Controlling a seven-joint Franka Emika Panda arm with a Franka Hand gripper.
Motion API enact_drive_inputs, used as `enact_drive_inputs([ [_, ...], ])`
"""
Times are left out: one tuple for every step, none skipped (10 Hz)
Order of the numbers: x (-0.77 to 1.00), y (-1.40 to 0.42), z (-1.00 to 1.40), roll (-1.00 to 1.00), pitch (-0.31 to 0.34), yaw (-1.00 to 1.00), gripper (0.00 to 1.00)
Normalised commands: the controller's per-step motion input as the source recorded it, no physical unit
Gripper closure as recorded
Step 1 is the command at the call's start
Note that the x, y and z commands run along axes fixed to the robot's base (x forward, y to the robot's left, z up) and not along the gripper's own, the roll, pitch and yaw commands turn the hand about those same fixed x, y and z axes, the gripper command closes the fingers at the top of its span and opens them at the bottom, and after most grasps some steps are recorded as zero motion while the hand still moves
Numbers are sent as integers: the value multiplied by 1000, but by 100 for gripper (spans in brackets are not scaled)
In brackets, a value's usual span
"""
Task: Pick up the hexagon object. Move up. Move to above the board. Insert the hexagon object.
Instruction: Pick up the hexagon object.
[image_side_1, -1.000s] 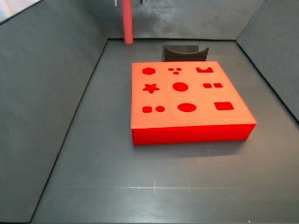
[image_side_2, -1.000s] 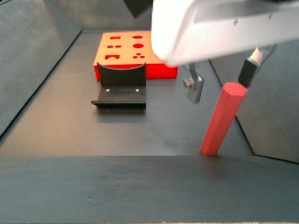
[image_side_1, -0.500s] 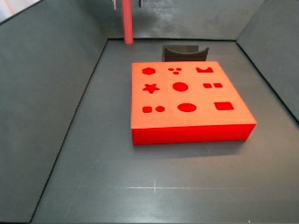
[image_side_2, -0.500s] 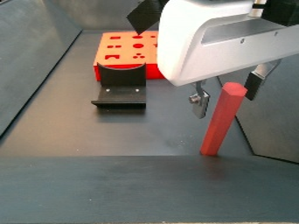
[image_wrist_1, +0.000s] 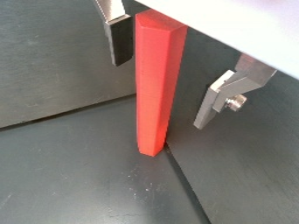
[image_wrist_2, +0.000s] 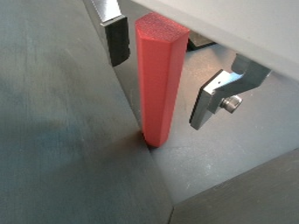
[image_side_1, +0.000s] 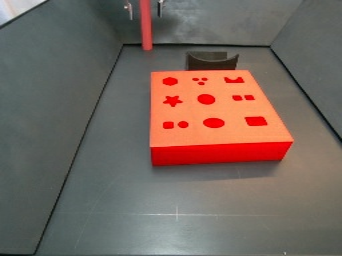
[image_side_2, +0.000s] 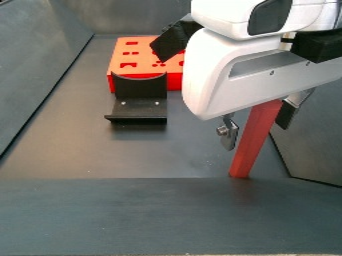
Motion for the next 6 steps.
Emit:
enact_drive_inputs([
  [80, 0, 309, 0, 61, -69, 0],
  [0, 0, 0, 0, 0, 0, 0],
  [0, 0, 0, 0, 0, 0, 100],
  [0, 0, 0, 0, 0, 0, 100],
  [0, 0, 0, 0, 0, 0, 100],
  [0, 0, 0, 0, 0, 0, 100],
])
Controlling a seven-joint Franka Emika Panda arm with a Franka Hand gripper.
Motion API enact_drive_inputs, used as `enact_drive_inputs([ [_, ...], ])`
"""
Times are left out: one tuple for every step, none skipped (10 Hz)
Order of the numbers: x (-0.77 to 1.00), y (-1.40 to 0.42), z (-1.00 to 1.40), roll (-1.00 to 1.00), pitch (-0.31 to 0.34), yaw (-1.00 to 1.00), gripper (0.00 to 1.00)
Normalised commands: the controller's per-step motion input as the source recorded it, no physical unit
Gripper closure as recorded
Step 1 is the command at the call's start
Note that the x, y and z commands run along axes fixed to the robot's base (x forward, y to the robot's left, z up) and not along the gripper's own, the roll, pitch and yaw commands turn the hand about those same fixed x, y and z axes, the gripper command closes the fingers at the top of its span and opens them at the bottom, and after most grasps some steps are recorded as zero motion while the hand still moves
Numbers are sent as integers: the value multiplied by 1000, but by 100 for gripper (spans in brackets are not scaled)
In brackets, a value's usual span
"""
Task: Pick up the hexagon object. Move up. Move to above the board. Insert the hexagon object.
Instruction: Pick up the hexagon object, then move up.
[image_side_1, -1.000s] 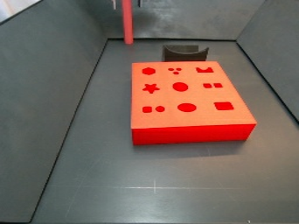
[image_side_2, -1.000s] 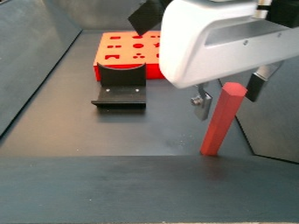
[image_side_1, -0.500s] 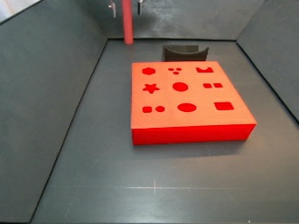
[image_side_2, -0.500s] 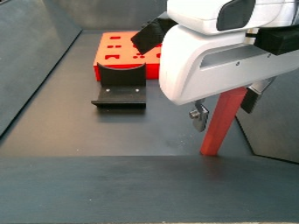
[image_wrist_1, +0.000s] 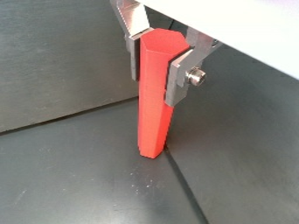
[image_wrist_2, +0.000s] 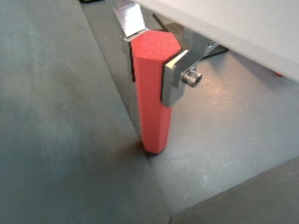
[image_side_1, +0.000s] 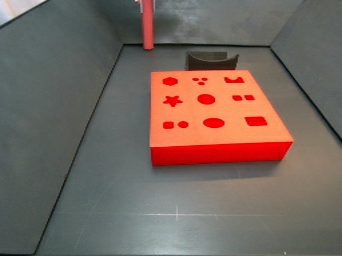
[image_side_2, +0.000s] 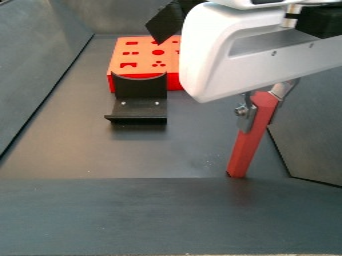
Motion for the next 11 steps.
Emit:
enact_drive_inputs([
  [0, 0, 0, 0, 0, 0, 100],
  [0, 0, 0, 0, 0, 0, 100],
  [0, 0, 0, 0, 0, 0, 100],
  [0, 0, 0, 0, 0, 0, 100],
  [0, 0, 0, 0, 0, 0, 100],
  [0, 0, 0, 0, 0, 0, 100],
  [0, 0, 0, 0, 0, 0, 100],
  [0, 0, 833, 0, 0, 0, 100],
  [25, -21, 854, -6, 6, -6, 100],
  [-5, -22, 758, -6, 43, -9, 100],
  [-9, -15, 575, 14, 73, -14, 100],
])
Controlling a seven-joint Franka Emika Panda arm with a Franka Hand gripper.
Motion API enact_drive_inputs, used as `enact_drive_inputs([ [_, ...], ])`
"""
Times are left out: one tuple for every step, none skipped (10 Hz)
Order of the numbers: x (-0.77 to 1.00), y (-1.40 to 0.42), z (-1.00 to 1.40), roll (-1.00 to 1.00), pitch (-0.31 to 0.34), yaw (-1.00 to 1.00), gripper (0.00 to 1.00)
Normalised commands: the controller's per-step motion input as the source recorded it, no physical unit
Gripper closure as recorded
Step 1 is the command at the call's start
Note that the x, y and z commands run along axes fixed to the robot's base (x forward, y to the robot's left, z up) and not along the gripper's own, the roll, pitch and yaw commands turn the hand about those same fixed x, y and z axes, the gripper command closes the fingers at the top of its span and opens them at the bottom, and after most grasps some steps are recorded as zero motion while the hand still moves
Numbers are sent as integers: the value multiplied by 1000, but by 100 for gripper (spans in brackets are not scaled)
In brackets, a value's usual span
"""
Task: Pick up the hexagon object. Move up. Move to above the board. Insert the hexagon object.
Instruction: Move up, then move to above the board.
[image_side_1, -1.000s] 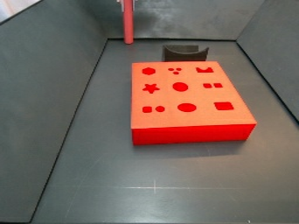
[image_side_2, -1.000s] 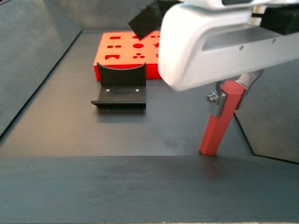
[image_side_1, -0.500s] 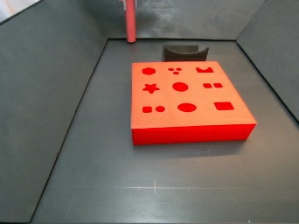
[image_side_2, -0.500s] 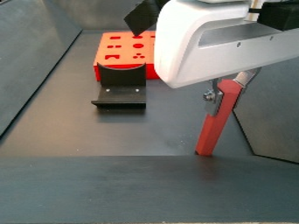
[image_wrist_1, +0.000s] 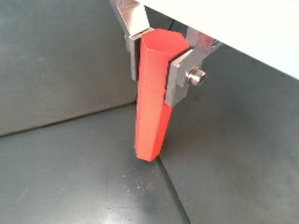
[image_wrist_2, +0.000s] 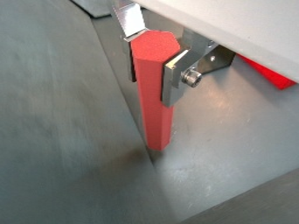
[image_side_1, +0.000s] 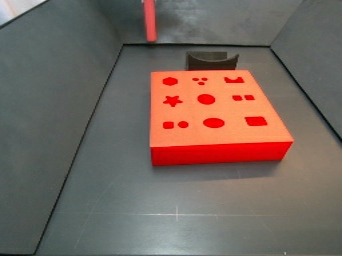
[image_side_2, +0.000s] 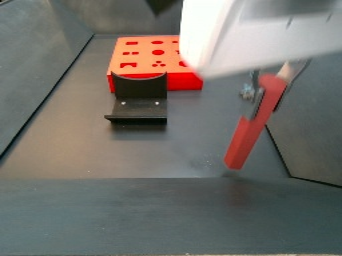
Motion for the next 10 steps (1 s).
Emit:
enact_drive_inputs([
  [-7, -3, 422, 31, 90, -11, 100],
  [-1, 2, 269, 42, 104, -1, 100],
  [-508, -421, 1000, -207, 253, -58, 100],
  [-504, -419, 1000, -178, 225, -54, 100],
  [-436, -336, 1000, -66, 110, -31, 100],
  [-402, -302, 1000, -16, 82, -25, 100],
  [-319, -245, 1000, 51, 62, -7, 100],
  [-238, -192, 911, 80, 70, 8, 100],
  [-156, -136, 745, 90, 70, 16, 100],
  [-99, -89, 565, 89, 71, 19, 100],
])
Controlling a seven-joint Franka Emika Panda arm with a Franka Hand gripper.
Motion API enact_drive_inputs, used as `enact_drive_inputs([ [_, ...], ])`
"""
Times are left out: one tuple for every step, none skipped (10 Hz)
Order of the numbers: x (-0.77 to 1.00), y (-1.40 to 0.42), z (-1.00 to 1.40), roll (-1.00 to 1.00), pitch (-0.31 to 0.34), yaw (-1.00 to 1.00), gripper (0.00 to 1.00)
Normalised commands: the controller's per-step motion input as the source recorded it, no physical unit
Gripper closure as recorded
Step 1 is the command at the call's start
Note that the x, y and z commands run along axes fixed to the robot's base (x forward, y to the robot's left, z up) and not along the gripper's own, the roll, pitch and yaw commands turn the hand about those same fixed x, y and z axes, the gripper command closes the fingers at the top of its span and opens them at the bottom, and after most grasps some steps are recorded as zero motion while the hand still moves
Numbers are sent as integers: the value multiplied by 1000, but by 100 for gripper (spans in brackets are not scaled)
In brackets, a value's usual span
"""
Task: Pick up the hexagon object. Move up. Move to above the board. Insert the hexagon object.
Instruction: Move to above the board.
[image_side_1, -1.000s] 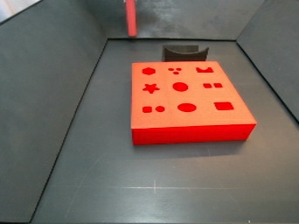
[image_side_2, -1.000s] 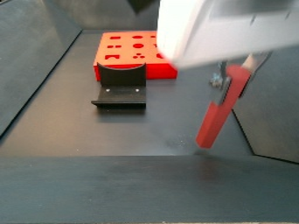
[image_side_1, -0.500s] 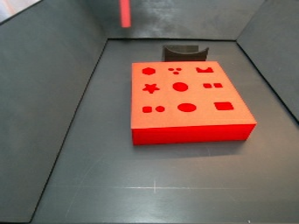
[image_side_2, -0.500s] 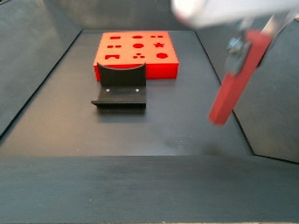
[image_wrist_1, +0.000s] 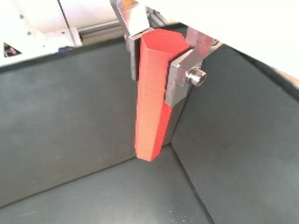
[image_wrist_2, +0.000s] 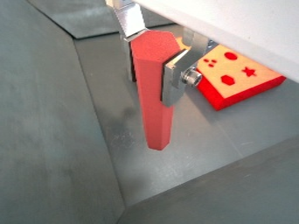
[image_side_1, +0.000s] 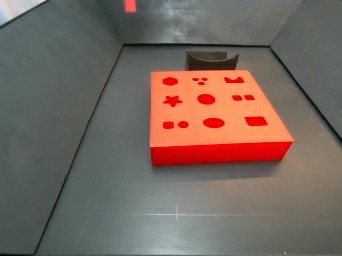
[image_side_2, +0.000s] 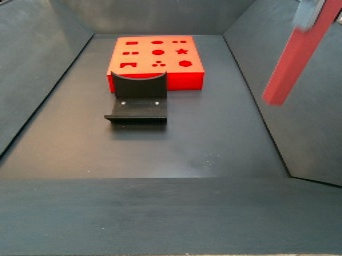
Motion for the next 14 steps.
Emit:
enact_drive_inputs([
  [-49, -38, 337, 78, 84, 21, 100],
  [-21, -23, 175, 70, 99, 24, 100],
  [283, -1000, 109, 137, 85, -1000, 100],
  [285, -1000, 107, 138, 82, -1000, 100],
  [279, -1000, 110, 136, 73, -1000, 100],
  [276, -1000, 112, 87, 52, -1000, 100],
  [275, -1000, 111, 43, 51, -804, 100],
  [275, -1000, 112, 10, 55, -636, 100],
  [278, -1000, 118, -35, 57, -345, 100],
  [280, -1000, 120, -63, 67, -203, 100],
  [287, -1000, 123, -43, 96, -55, 100],
  [294, -1000, 123, -26, 115, -38, 100],
  [304, -1000, 127, -17, 138, -9, 100],
  [310, -1000, 129, -19, 143, -5, 100],
])
